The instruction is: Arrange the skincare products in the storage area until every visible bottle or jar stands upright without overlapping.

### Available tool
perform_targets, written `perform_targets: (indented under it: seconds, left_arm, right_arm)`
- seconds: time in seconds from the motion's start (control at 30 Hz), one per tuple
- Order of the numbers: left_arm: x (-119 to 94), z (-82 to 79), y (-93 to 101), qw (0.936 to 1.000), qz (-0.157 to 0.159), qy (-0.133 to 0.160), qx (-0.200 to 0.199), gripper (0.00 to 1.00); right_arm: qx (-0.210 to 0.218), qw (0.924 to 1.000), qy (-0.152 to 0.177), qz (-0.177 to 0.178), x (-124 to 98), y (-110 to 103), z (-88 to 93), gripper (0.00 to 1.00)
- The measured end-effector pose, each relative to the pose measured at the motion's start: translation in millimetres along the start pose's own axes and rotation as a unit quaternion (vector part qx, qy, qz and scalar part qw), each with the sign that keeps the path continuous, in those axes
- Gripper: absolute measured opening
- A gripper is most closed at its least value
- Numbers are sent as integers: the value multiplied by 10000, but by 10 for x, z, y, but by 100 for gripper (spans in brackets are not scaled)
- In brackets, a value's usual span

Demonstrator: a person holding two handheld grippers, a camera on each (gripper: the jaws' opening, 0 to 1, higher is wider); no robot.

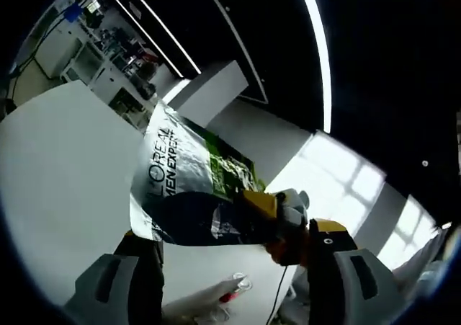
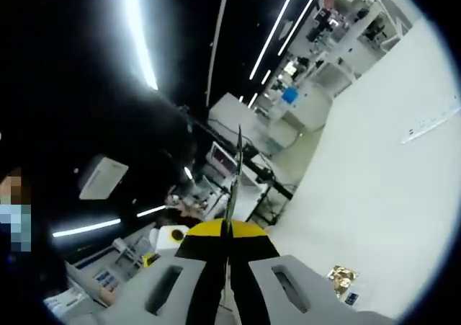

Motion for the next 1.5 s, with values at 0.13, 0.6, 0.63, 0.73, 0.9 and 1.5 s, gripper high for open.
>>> perform_targets:
  seconds: [0.13, 0.6, 0.63, 0.73, 0.9, 1.5]
  left_arm:
    - [7, -6, 71, 9999, 78, 112, -46, 70]
    - [-95, -160, 146, 9957, 106, 875, -271, 40]
    - [-99, -162, 149, 9957, 106, 876, -268, 38]
    - [-130, -200, 126, 9947, 61, 972, -328, 31]
    - [-206, -242, 81, 9922, 38, 1143, -490, 21]
    - [-277, -188, 108, 9887, 16, 1351, -646, 16]
  right_arm:
    - [-112, 9999, 41, -22, -25, -112, 59, 1]
    - [-340, 9989, 308, -65, -82, -346, 209, 1]
    - [-347, 9989, 308, -68, -82, -354, 220, 1]
    - [-309, 9990, 290, -112, -91, -388, 285, 1]
    - [-305, 9992, 247, -117, -99, -444, 391, 1]
    - [-251, 9974, 681, -20, -23, -445, 347, 1]
Point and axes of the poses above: the point that each gripper's makers call its tool centre point, and the gripper's own axes: x roughly forward along the fingers, y roughly to its right, z roughly out of its underside, the point moved 4 cm from there along -x, roughly backward along the fingers, and after that the axes turned 7 degrees about -y, right-handed, at the moved point
